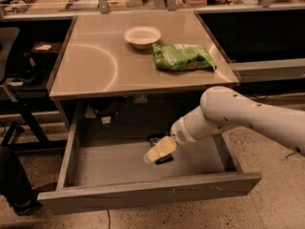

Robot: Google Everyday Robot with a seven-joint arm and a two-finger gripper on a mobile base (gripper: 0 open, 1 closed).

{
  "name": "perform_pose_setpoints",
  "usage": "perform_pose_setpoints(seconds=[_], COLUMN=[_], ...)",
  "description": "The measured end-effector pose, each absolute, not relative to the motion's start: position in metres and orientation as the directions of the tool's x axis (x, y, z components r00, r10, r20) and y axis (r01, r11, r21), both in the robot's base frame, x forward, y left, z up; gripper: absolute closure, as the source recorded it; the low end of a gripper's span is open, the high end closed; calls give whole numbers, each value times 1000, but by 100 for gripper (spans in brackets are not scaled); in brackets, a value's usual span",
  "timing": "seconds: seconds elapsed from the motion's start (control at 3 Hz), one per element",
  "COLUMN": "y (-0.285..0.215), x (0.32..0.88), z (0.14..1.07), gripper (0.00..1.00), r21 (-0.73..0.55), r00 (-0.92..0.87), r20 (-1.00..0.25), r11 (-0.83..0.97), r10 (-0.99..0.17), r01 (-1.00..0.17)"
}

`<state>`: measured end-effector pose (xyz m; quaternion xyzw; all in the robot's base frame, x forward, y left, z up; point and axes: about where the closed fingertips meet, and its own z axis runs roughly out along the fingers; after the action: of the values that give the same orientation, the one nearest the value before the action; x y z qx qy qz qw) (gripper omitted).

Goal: Pick rxbar blueberry from top drawer and place on counter

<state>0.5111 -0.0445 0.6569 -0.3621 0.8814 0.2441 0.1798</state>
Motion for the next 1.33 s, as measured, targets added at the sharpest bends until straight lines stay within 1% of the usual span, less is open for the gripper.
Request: perform_pose_setpoints(seconds=[0.67,1.33], y=[-41,-31], x=[512,526], z=[646,627], gripper=[0,0], r21=[327,364], r00=[-684,-706], r20=[-488,-472], r11=[614,612], r10=[-542,-528], r01=[-719,-702])
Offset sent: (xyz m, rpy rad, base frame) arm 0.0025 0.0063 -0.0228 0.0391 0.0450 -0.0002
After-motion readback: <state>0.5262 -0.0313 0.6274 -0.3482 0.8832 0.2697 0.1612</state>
